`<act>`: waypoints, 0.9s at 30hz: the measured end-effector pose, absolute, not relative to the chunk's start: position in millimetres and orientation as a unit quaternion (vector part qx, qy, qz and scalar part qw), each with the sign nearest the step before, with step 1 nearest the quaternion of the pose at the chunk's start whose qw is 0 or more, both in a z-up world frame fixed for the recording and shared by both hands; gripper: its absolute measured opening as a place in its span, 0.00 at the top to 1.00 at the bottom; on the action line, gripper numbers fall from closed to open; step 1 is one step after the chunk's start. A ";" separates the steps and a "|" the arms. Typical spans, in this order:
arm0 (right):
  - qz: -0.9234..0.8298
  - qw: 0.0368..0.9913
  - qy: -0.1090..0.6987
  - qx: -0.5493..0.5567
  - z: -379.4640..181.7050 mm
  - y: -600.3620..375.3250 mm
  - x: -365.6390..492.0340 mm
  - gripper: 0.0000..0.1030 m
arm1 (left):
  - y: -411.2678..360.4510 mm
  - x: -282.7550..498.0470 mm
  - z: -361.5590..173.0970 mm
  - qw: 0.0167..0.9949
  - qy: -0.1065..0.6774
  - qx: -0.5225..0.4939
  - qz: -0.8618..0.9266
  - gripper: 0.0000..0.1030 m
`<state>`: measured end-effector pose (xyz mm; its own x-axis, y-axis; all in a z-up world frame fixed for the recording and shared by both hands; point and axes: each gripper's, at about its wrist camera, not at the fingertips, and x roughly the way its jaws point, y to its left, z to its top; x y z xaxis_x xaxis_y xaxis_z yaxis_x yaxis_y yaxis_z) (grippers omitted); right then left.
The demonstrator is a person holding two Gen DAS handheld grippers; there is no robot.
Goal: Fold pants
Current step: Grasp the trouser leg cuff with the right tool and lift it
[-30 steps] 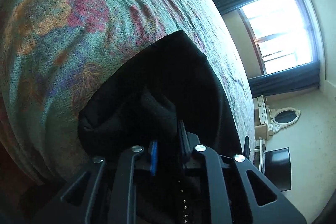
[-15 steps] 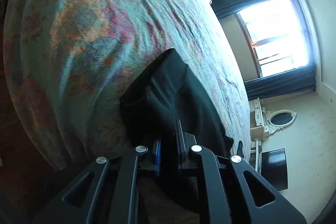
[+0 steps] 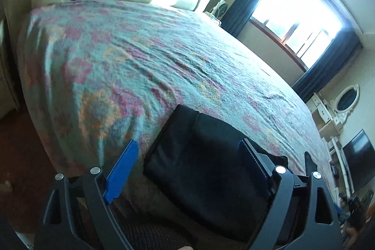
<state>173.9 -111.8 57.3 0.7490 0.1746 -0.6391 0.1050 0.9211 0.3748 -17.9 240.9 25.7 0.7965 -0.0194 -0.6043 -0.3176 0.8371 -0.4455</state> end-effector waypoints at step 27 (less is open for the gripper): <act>-0.064 0.917 0.362 0.154 57.1 -231.6 221.1 0.93 | 119.1 25.6 -20.4 0.872 0.453 -0.188 -0.012 0.17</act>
